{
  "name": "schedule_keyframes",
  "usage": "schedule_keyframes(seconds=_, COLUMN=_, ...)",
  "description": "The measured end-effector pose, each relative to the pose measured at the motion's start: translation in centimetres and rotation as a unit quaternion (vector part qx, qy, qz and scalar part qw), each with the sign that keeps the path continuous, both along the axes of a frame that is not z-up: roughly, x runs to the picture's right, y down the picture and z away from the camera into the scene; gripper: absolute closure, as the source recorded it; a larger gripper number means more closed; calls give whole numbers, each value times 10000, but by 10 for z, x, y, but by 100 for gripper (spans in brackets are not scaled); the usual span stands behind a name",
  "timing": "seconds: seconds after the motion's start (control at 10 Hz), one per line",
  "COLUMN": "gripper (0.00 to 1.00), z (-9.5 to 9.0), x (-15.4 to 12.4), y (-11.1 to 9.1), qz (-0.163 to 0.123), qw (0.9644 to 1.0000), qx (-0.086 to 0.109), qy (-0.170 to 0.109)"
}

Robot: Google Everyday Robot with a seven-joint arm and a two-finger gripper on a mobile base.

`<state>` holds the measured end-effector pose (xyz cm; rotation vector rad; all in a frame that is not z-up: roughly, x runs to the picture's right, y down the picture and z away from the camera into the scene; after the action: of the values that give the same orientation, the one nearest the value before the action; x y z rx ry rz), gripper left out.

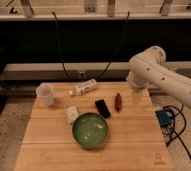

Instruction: Place the bottle in the ceramic bowl

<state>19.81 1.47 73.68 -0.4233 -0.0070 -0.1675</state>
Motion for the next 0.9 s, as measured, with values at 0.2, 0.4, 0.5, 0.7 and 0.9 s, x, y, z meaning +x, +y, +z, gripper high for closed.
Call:
schedule_keyframes(seconds=0.2, gripper=20, z=9, x=-13, y=-10, qz=-133, qw=9998, qx=67, qy=-113)
schedule_keyframes(seconds=0.4, gripper=20, z=22, x=-35, y=-26, qz=-303, qw=9991, qx=130, qy=-284)
schedule_keyframes(seconds=0.5, gripper=20, z=24, x=-35, y=-28, qz=-354, qw=9988, qx=155, qy=-314)
schedule_keyframes(seconds=0.7, gripper=20, z=32, x=-51, y=-37, qz=-496, qw=9976, qx=199, qy=-433)
schedule_keyframes(seconds=0.9, gripper=20, z=41, x=-66, y=-48, qz=-609, qw=9965, qx=245, qy=-515)
